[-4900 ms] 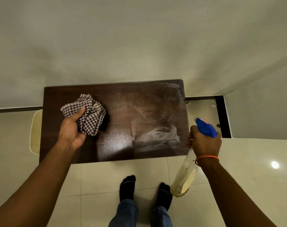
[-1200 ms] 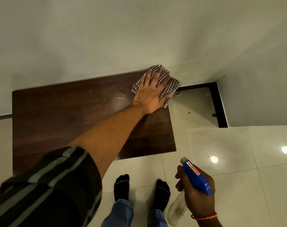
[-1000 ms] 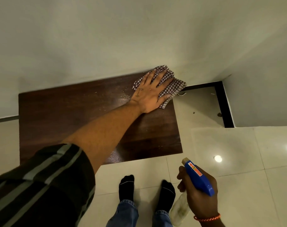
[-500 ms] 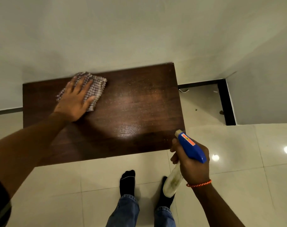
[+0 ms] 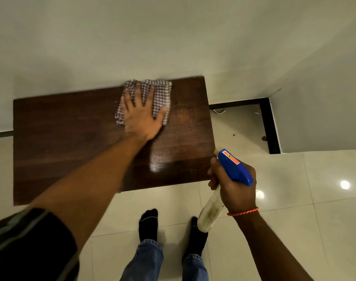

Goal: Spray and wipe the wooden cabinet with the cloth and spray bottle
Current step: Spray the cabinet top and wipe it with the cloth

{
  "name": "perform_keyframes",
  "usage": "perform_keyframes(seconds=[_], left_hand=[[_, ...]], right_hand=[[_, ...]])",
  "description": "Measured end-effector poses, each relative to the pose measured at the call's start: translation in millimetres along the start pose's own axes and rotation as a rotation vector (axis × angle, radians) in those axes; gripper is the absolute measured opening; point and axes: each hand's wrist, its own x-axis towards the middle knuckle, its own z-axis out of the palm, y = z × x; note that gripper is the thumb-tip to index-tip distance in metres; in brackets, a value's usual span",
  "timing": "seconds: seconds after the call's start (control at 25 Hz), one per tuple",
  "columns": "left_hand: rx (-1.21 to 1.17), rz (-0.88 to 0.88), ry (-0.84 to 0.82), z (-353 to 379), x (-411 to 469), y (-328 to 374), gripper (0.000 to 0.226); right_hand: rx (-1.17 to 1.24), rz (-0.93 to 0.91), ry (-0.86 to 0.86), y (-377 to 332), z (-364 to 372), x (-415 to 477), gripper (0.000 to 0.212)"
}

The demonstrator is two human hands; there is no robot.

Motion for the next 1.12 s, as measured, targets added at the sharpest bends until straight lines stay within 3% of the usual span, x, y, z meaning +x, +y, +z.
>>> perform_keyframes(seconds=[0.12,0.24,0.4,0.68,0.88,1.0,1.12], left_hand=[[0.015,0.214,-0.051,9,5,82,0.082],[0.001,0.328,-0.073,12,13,112,0.083],[0.016,0.381,-0.074,14,-5,99,0.081],[-0.013,0.505,-0.167,46,-139,97,0.078],[0.026,0.638,-0.193,47,-159,80,0.079],[0.053,0.71,-0.185,43,-153,45,0.075],[0.076,0.663,-0.163,32,-158,-21,0.074]], right_hand=[[-0.033,-0.018,0.002,2,-10,3,0.027],[-0.06,-0.022,0.01,4,-14,3,0.02],[-0.096,-0.05,0.014,3,-15,0,0.022],[-0.12,-0.082,0.04,8,-13,-10,0.018],[-0.161,-0.08,0.068,18,-4,-21,0.027],[-0.164,-0.05,0.024,17,6,-29,0.025],[-0.154,-0.076,-0.019,15,21,-33,0.022]])
